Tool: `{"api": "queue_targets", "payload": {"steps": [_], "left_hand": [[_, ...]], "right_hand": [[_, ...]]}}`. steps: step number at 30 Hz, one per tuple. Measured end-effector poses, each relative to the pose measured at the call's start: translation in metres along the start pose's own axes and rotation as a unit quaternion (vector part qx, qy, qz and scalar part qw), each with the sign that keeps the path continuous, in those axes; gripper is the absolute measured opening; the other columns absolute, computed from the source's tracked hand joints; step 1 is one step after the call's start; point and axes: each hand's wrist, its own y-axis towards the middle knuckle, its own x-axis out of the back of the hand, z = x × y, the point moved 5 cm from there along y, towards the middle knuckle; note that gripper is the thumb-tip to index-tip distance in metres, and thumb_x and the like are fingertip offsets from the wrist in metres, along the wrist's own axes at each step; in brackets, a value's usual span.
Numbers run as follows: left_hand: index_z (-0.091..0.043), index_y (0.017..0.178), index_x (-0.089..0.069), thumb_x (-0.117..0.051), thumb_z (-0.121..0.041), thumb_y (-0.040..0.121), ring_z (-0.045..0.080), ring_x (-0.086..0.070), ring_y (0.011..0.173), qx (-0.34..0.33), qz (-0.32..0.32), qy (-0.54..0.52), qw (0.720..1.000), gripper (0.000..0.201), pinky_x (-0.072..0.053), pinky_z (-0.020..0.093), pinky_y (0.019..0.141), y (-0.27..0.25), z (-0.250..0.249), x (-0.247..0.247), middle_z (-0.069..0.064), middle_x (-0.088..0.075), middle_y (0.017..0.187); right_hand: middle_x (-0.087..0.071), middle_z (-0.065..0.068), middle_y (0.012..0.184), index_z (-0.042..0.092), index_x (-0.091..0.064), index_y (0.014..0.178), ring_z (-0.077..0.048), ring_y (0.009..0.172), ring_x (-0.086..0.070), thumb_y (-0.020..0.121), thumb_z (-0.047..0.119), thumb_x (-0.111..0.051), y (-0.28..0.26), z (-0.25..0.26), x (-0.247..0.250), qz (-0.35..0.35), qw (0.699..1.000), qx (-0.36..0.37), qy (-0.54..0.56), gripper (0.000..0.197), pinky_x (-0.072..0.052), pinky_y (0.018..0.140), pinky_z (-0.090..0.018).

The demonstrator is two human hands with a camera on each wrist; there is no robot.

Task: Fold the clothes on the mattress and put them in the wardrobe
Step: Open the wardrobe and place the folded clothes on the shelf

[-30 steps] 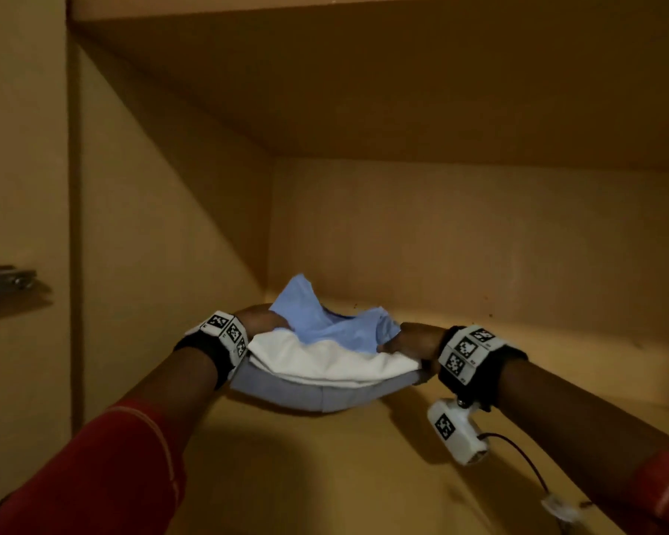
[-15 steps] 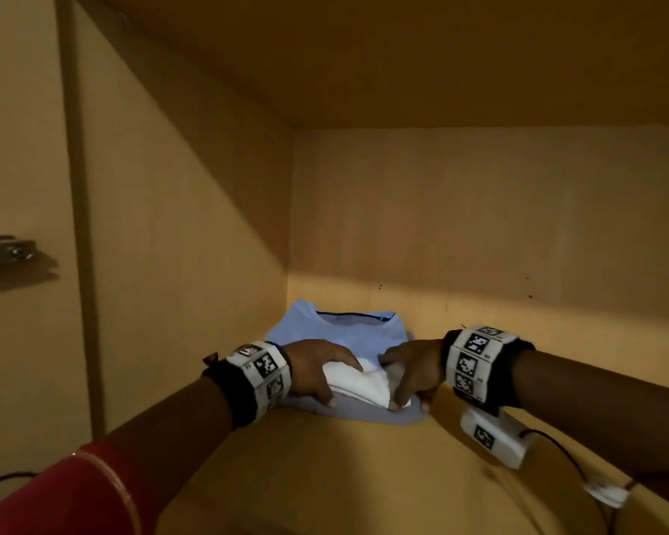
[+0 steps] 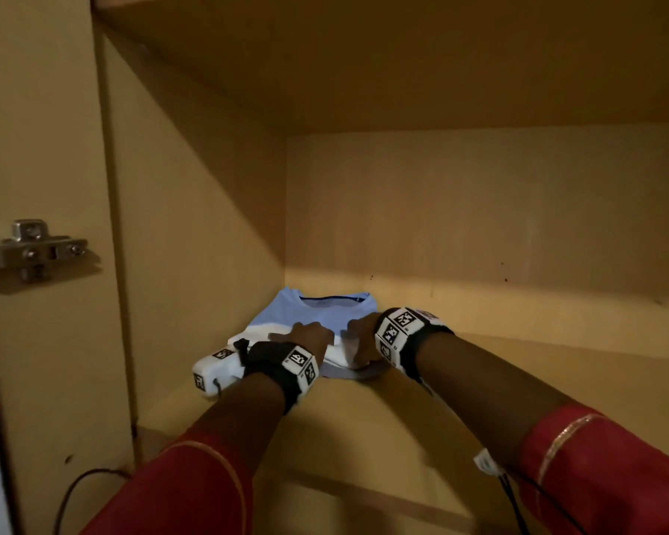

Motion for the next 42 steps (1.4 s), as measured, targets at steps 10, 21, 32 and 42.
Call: {"api": "queue_targets", "payload": {"steps": [10,21,32,42], "left_hand": [[-0.034,0.152,-0.023,-0.041,-0.059,0.094,0.017,-0.015,0.148,-0.111,-0.107,-0.150,0.977,0.066,-0.016,0.047,0.118,-0.145,-0.061,-0.041,-0.006,-0.012,0.162],[-0.023,0.122,-0.062,-0.041,-0.064,0.093,0.021,-0.055,0.118,-0.163,-0.292,-0.143,0.931,0.055,-0.034,0.043,0.102,-0.197,-0.093,-0.093,-0.004,-0.062,0.125],[-0.011,0.122,-0.060,-0.043,-0.053,0.089,0.032,-0.049,0.120,-0.129,-0.381,-0.185,0.897,0.056,-0.023,0.052,0.109,-0.206,-0.103,-0.099,0.011,-0.059,0.127],[-0.025,0.091,-0.064,-0.057,0.009,0.087,0.028,-0.060,0.097,-0.320,-0.005,-0.506,0.801,0.035,-0.045,0.032,0.083,-0.420,-0.326,-0.246,0.002,-0.060,0.102]], "right_hand": [[-0.060,-0.003,0.129,0.032,-0.025,0.149,-0.025,0.108,-0.060,0.088,0.063,-0.054,-0.225,0.038,-0.020,-0.047,0.994,0.017,0.099,0.075,-0.049,0.086,-0.034],[-0.033,0.001,0.151,0.022,-0.026,0.151,-0.025,0.136,-0.037,0.073,0.062,-0.058,-0.299,0.045,-0.145,-0.208,0.964,-0.157,0.054,0.093,-0.027,0.110,-0.044],[-0.004,-0.007,0.162,0.022,-0.006,0.154,-0.031,0.149,-0.005,0.085,0.037,-0.065,-0.334,0.063,-0.161,-0.174,0.970,-0.167,0.045,0.091,-0.008,0.120,-0.050],[-0.039,-0.008,0.147,0.025,-0.036,0.143,-0.032,0.125,-0.049,0.088,0.035,-0.059,-0.673,0.109,-0.368,0.025,0.905,-0.375,0.198,0.060,-0.021,0.115,-0.054]]}}
